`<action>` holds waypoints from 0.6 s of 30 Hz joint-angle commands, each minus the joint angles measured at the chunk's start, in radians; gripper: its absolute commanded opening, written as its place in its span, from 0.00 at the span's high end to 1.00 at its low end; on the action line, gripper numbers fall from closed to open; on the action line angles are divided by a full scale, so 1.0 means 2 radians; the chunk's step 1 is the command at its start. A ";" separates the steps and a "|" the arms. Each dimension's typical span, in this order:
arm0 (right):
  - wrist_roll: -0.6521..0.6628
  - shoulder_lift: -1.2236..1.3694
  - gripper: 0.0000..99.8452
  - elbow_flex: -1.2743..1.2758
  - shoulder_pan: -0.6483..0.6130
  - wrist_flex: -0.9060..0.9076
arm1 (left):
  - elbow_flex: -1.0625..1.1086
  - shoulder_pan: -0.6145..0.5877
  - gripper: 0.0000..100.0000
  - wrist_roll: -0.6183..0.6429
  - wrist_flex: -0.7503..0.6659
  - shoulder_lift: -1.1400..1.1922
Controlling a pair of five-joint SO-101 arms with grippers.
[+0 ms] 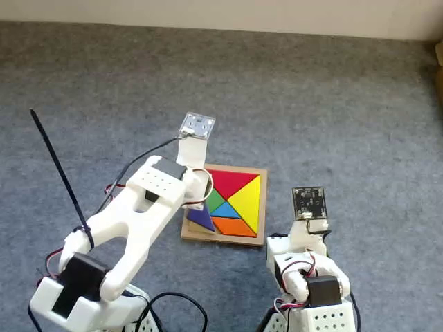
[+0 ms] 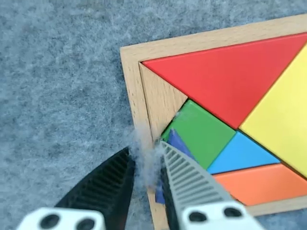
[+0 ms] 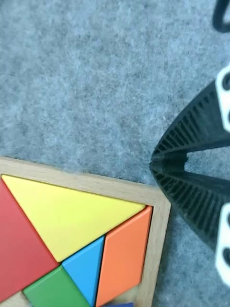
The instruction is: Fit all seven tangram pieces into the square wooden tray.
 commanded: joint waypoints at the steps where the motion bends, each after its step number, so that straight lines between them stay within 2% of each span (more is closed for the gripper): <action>1: -0.002 -0.008 0.99 0.075 0.004 0.003 | 0.003 0.003 0.92 0.002 0.017 -0.035; 8: -0.002 -0.008 0.99 0.075 0.004 0.003 | 0.063 0.017 0.91 -0.001 0.018 -0.104; 12: -0.002 -0.008 0.99 0.075 0.004 0.003 | 0.076 0.045 0.91 -0.001 0.018 -0.106; 18: -0.002 -0.008 0.99 0.075 0.004 0.003 | 0.076 0.051 0.91 -0.002 0.018 -0.106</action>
